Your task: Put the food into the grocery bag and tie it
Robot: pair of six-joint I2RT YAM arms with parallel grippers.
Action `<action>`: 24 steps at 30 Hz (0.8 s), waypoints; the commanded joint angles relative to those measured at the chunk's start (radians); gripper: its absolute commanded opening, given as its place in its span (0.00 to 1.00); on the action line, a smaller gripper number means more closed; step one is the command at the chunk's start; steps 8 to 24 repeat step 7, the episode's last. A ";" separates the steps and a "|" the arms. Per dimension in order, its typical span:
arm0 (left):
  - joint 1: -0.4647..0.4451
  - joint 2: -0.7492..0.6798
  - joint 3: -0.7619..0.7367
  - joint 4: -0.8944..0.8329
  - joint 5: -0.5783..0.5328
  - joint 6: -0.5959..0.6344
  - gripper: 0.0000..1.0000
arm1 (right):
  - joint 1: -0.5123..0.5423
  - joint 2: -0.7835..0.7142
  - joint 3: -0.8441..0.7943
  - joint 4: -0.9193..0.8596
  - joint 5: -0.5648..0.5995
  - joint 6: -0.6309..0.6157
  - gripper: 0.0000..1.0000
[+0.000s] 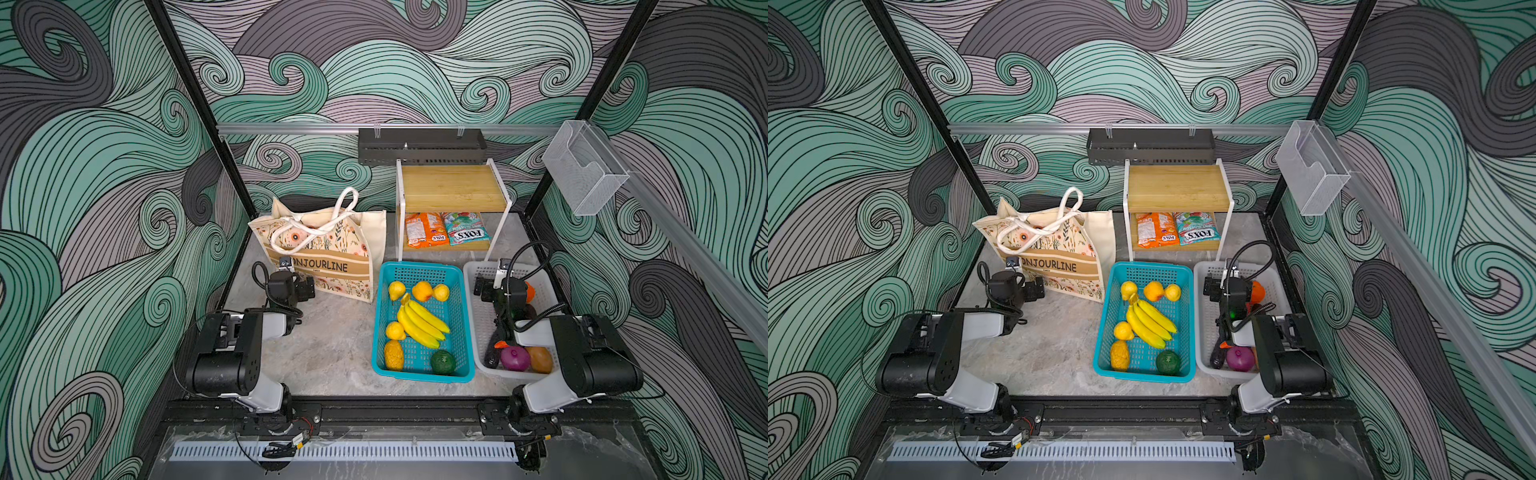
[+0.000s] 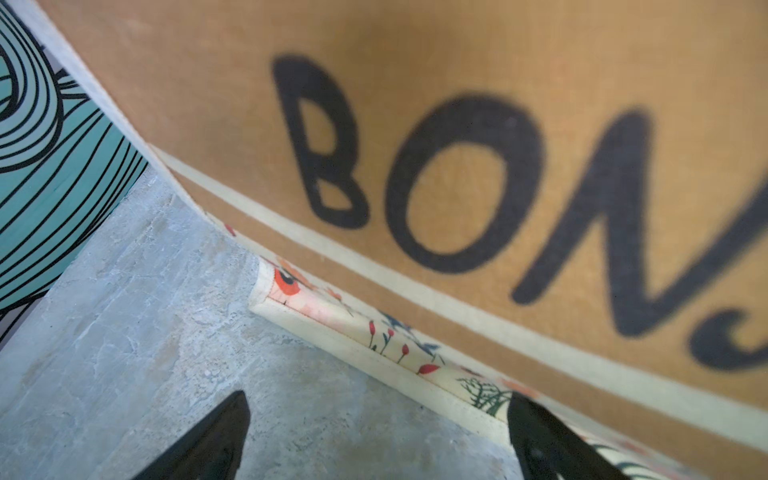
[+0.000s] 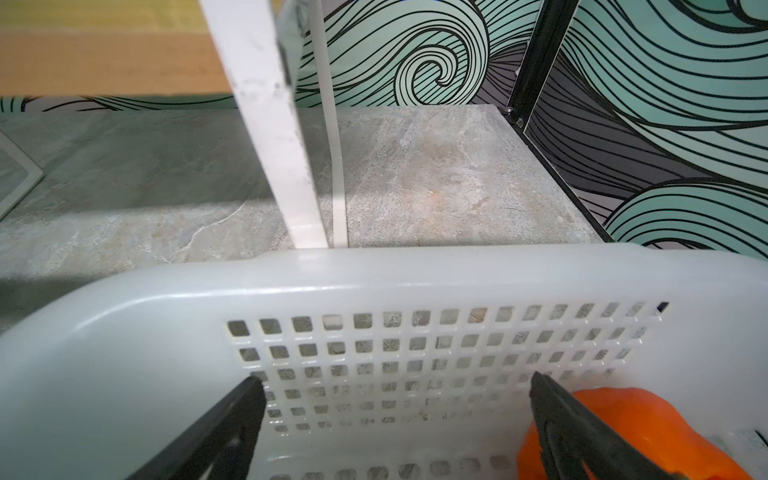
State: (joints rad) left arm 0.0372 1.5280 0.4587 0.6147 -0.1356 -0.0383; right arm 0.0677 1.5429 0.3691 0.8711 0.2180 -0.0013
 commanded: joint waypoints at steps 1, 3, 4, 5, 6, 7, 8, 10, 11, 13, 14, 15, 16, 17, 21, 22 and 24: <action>0.006 0.000 0.014 0.046 -0.010 -0.020 0.98 | -0.005 -0.006 0.018 0.009 -0.009 -0.009 0.99; 0.006 -0.002 0.014 0.046 -0.010 -0.020 0.99 | -0.005 -0.005 0.018 0.010 -0.009 -0.009 0.99; 0.006 -0.002 0.014 0.046 -0.010 -0.020 0.99 | -0.005 -0.004 0.018 0.009 -0.009 -0.009 0.99; 0.006 -0.002 0.013 0.046 -0.010 -0.020 0.99 | -0.010 0.002 0.028 -0.005 -0.017 -0.005 0.99; 0.006 -0.003 0.014 0.046 -0.010 -0.020 0.99 | -0.013 0.002 0.028 -0.005 -0.028 -0.002 0.99; 0.006 -0.003 0.013 0.046 -0.010 -0.020 0.99 | -0.014 0.000 0.031 -0.014 -0.030 -0.005 0.99; 0.006 -0.003 0.013 0.046 -0.010 -0.020 0.99 | -0.014 0.000 0.031 -0.014 -0.030 -0.005 0.99; 0.006 -0.003 0.013 0.046 -0.010 -0.020 0.99 | -0.014 0.000 0.031 -0.014 -0.030 -0.005 0.99; 0.006 -0.003 0.013 0.046 -0.010 -0.020 0.99 | -0.014 0.000 0.031 -0.014 -0.030 -0.005 0.99; 0.006 -0.003 0.013 0.046 -0.010 -0.020 0.99 | -0.014 0.000 0.031 -0.014 -0.030 -0.005 0.99; 0.006 -0.003 0.013 0.046 -0.010 -0.020 0.99 | -0.014 0.000 0.031 -0.014 -0.030 -0.005 0.99; 0.006 -0.003 0.013 0.046 -0.010 -0.020 0.99 | -0.014 0.000 0.031 -0.014 -0.030 -0.005 0.99; 0.006 -0.003 0.013 0.046 -0.010 -0.020 0.99 | -0.014 0.000 0.031 -0.014 -0.030 -0.005 0.99; 0.006 -0.003 0.013 0.046 -0.010 -0.020 0.99 | -0.014 0.000 0.031 -0.014 -0.030 -0.005 0.99; 0.006 -0.003 0.013 0.046 -0.010 -0.020 0.99 | -0.014 0.000 0.031 -0.014 -0.030 -0.005 0.99; 0.006 -0.003 0.013 0.046 -0.010 -0.020 0.99 | -0.014 0.000 0.031 -0.014 -0.030 -0.005 0.99; 0.006 -0.003 0.013 0.046 -0.010 -0.020 0.99 | -0.014 0.000 0.031 -0.014 -0.030 -0.005 0.99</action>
